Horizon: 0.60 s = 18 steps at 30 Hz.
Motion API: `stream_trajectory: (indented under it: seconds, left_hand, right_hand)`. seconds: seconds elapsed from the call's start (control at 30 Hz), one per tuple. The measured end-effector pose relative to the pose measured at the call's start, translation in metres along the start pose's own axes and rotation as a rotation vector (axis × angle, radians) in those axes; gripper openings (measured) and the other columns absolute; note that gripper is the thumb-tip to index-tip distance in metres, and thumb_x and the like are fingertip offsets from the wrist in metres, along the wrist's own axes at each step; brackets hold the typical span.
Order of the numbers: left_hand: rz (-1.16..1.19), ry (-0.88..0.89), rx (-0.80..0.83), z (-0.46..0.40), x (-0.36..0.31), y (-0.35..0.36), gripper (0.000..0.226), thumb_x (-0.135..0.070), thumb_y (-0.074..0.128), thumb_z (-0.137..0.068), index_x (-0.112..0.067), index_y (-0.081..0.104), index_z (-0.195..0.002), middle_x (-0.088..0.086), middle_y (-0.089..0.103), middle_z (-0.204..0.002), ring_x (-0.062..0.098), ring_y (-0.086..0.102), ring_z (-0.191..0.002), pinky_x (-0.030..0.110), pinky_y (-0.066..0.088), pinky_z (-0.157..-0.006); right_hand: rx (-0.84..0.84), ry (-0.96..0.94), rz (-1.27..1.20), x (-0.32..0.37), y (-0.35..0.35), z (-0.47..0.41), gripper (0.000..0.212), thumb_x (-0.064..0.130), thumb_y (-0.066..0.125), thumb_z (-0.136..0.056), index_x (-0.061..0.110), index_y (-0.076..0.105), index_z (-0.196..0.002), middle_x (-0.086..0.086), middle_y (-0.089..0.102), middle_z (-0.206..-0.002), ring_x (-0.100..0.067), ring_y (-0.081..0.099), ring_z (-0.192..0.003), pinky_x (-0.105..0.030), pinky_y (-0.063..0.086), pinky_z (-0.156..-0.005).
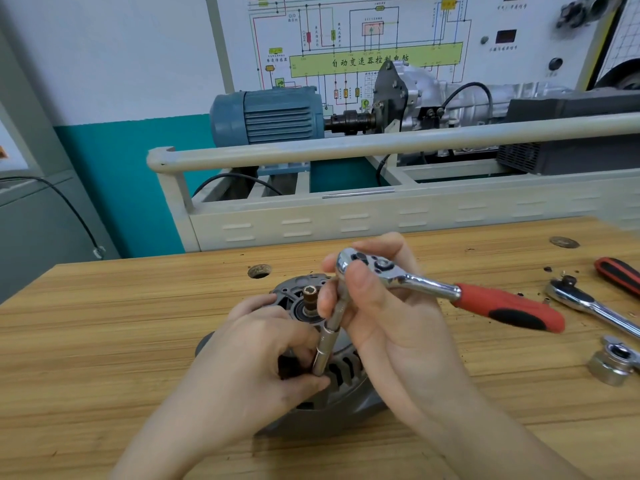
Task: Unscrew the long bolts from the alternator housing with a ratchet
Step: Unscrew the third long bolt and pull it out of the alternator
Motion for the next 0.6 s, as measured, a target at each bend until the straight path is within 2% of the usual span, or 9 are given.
stream_trajectory:
  seconds: [0.07,0.13,0.17,0.23,0.3,0.37,0.43,0.53,0.6]
  left_hand:
    - [0.011,0.016,-0.017,0.0005,-0.0028,-0.001,0.033,-0.038,0.074,-0.068,-0.038,0.047,-0.049,-0.014,0.066,-0.081,-0.006,0.037,-0.1,-0.008,0.001,-0.09]
    - [0.06,0.02,-0.006,0.0017,-0.0012,-0.0012,0.022,-0.055,0.063,-0.068,-0.038,0.053,-0.059,-0.013,0.066,-0.092,-0.008,0.037,-0.103,-0.005,0.0,-0.095]
    - [0.074,0.034,-0.001,0.0022,-0.002,-0.0024,0.029,-0.064,0.052,-0.065,-0.036,0.058,-0.068,-0.012,0.066,-0.096,-0.008,0.039,-0.104,-0.003,0.0,-0.099]
    - [0.073,0.028,0.034,0.0015,-0.0021,-0.0027,0.049,-0.069,0.036,-0.062,-0.033,0.064,-0.081,-0.011,0.066,-0.098,-0.007,0.045,-0.106,0.004,0.003,-0.106]
    - [0.089,0.015,0.023,0.0014,0.0001,-0.0027,0.047,-0.068,0.036,-0.062,-0.031,0.062,-0.074,-0.009,0.068,-0.09,-0.004,0.05,-0.102,0.008,0.008,-0.108]
    - [0.105,-0.004,-0.008,0.0008,0.0008,-0.0023,0.039,-0.067,0.04,-0.061,-0.031,0.054,-0.061,-0.007,0.067,-0.08,-0.001,0.052,-0.096,0.007,0.013,-0.106]
    - [0.076,-0.015,-0.032,0.0009,0.0003,-0.0006,0.038,-0.069,0.042,-0.059,-0.031,0.05,-0.057,-0.009,0.067,-0.078,-0.003,0.049,-0.098,0.003,0.012,-0.103]
    - [0.073,-0.014,-0.057,0.0008,0.0006,0.0004,0.043,-0.07,0.045,-0.057,-0.03,0.059,-0.066,-0.012,0.068,-0.088,-0.006,0.041,-0.103,0.006,0.015,-0.103]
    - [0.044,0.007,-0.049,0.0016,-0.0021,-0.0006,0.057,-0.072,0.037,-0.058,-0.028,0.067,-0.079,-0.012,0.066,-0.096,-0.007,0.039,-0.105,0.006,0.014,-0.104]
  right_hand:
    - [0.018,0.029,-0.015,-0.0013,0.0003,-0.0006,0.025,0.027,0.08,-0.058,0.021,0.066,-0.078,-0.003,0.067,-0.076,-0.013,0.062,-0.061,-0.022,0.051,-0.061]
    - [0.04,0.077,-0.041,-0.0035,-0.0003,-0.002,0.023,0.031,0.076,-0.063,0.021,0.067,-0.081,-0.003,0.067,-0.079,-0.013,0.062,-0.062,-0.023,0.051,-0.063]
    - [0.045,0.099,-0.046,-0.0047,-0.0009,-0.0028,0.024,0.034,0.074,-0.064,0.02,0.068,-0.082,-0.002,0.067,-0.08,-0.013,0.062,-0.063,-0.023,0.051,-0.063]
    - [0.049,0.131,-0.052,-0.0063,-0.0017,-0.0041,0.027,0.039,0.073,-0.065,0.02,0.069,-0.083,-0.001,0.068,-0.082,-0.012,0.063,-0.064,-0.022,0.051,-0.063]
    - [0.056,0.124,-0.024,-0.0056,-0.0008,-0.0048,0.027,0.04,0.074,-0.064,0.02,0.07,-0.081,0.0,0.068,-0.084,-0.011,0.063,-0.065,-0.022,0.051,-0.064]
    - [0.069,0.089,0.013,-0.0038,0.0024,-0.0038,0.024,0.036,0.076,-0.062,0.021,0.067,-0.079,0.001,0.068,-0.085,-0.01,0.062,-0.065,-0.021,0.05,-0.065]
    - [0.075,0.064,0.021,-0.0024,0.0045,-0.0013,0.025,0.03,0.08,-0.059,0.023,0.064,-0.076,0.0,0.069,-0.085,-0.011,0.063,-0.065,-0.02,0.05,-0.065]
    - [0.083,0.068,0.026,-0.001,0.0056,0.0013,0.025,0.029,0.081,-0.059,0.023,0.063,-0.077,-0.001,0.068,-0.084,-0.011,0.063,-0.064,-0.021,0.05,-0.065]
    - [0.098,0.095,0.01,-0.0014,0.0071,0.0005,0.023,0.031,0.076,-0.064,0.02,0.064,-0.08,-0.002,0.069,-0.085,-0.012,0.063,-0.064,-0.022,0.051,-0.065]
Point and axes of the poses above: each hand's wrist, its own z-axis away from the middle knuckle, its own y-axis out of the palm, x = y × z, the point moved 5 cm from there along -z, towards the middle knuckle
